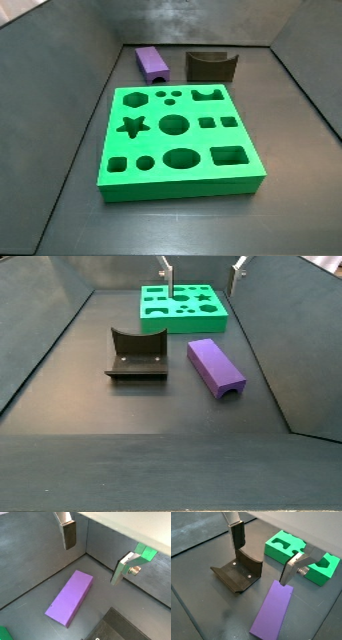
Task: Pick up the arch object. Move up. Place the arch object on the fixture. Regrasp the arch object. Rotate the arch object. Move to above the board. Insert the arch object.
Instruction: Pick up the arch object.
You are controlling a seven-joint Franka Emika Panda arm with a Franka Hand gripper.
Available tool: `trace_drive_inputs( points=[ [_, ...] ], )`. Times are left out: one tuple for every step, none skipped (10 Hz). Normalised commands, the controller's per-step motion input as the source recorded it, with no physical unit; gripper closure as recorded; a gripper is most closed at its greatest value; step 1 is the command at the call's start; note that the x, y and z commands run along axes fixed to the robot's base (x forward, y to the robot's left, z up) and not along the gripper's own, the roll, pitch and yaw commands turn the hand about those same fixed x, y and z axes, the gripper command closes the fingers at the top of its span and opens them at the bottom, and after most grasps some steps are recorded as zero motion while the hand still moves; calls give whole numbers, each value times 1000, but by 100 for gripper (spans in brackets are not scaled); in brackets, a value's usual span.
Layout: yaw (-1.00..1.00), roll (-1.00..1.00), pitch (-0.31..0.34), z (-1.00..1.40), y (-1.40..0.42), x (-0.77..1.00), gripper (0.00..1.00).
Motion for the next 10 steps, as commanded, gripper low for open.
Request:
trace_drive_inputs(
  points=[
    [0,81,-171,-754,109,134,0],
    [0,74,-123,-1000,-6,-31,0],
    [0,44,-49,-1000,-114,-94,0],
    [29,61,-107,-1000,0,0,0],
    [37,80,-87,-1000,0,-31,0],
    [0,83,-144,-940,0,0,0],
    [0,0,-59,-151,0,0,0],
    [0,76,-91,-1000,-137,-309,0],
    [791,123,-17,-1000,-206,-203,0],
    [934,141,0,-866,-214,-77,0]
  ],
)
